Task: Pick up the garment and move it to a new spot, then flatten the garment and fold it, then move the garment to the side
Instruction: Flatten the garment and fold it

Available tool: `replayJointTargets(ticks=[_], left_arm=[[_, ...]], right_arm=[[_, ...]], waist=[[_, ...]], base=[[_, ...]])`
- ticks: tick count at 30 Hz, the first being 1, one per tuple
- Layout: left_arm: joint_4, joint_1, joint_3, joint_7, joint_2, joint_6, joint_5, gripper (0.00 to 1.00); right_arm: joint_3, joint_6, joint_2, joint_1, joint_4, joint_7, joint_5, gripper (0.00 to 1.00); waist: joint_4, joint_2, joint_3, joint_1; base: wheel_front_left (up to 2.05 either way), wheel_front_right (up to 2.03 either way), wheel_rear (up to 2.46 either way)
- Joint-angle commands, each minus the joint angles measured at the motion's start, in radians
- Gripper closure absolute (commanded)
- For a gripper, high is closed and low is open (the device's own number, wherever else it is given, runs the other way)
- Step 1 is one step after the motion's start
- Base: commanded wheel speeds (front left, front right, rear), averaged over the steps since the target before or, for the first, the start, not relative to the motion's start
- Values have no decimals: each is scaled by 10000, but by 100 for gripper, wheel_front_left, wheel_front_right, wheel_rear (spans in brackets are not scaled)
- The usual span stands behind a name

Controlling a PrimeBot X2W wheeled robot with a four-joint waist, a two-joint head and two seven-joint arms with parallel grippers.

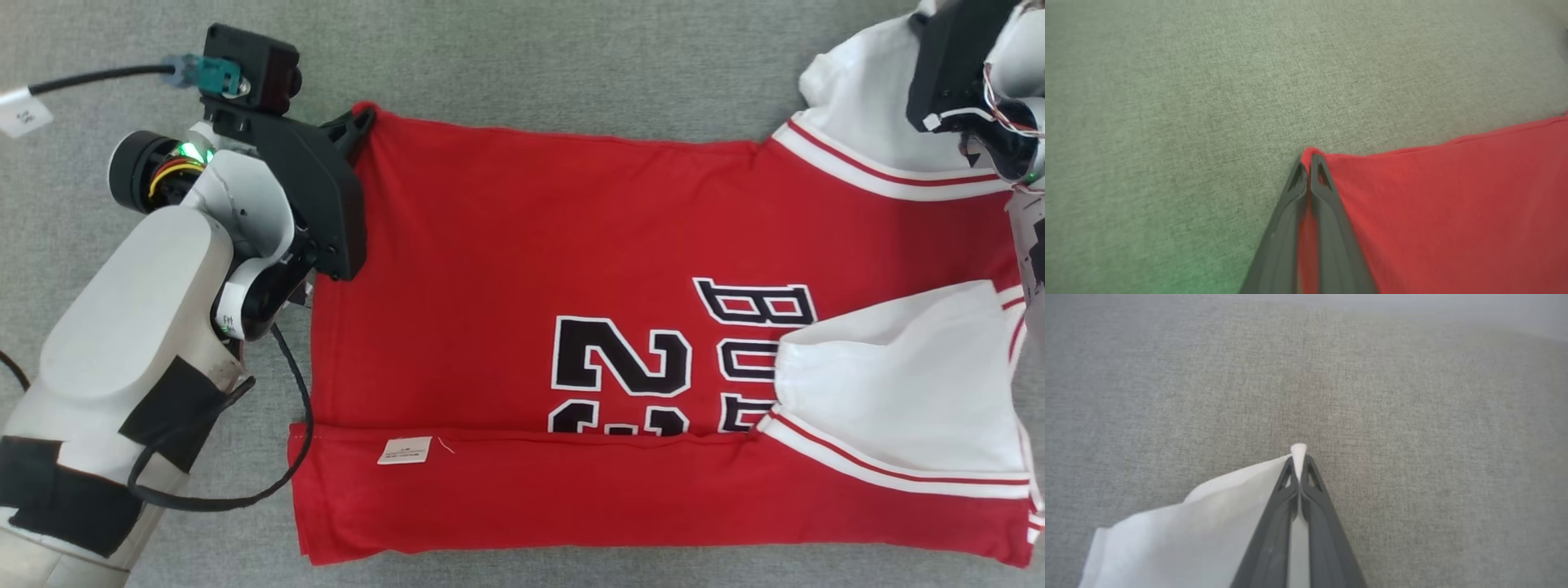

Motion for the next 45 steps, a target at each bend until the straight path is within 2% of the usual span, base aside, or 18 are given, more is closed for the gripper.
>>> replayJointTargets(ticks=[1, 9, 15, 18, 25, 30, 38, 45], left_arm=[[176, 229, -24, -107, 29, -23, 97, 100], [757, 379, -63, -913, 103, -39, 312, 100], [1037, 627, -137, -1349, 45, -52, 376, 100], [1096, 900, -203, -1459, -65, -136, 259, 100], [942, 1601, -715, -1858, 0, -264, 643, 100], [838, 2040, -859, -2292, 72, -198, 812, 100], [803, 2926, -781, -3408, 201, 37, 871, 100], [881, 3638, -650, -4314, 273, 365, 867, 100]], right_arm=[[-2, 1, -5, 81, -8, -258, -77, 100], [202, 1, 197, 413, -23, -2222, 377, 100], [793, 1, 74, 919, -265, -3139, 1055, 100], [1179, 1, -59, 1331, -457, -3242, 1589, 100], [1949, 1, -807, 2788, -1643, -2889, 2775, 100], [2023, 1, -1431, 3827, -2779, -2461, 3384, 100], [1155, 1, -2037, 6177, -5200, -1114, 4276, 100], [-71, 1, -1837, 8418, -7208, 75, 4092, 100]], waist=[[-93, -3, -123, -3], [-362, -3, -768, -3], [-521, -3, -1352, -3], [-544, -3, -1666, -3], [-541, -3, -2326, -3], [-563, -3, -2653, -3], [-636, -3, -3117, -3], [-686, -3, -3353, -3]], base=[[0, 0, 0], [0, 0, 0], [0, 0, 0], [0, 0, 0], [0, 0, 0], [0, 0, 0], [0, 0, 0], [0, 0, 0]])
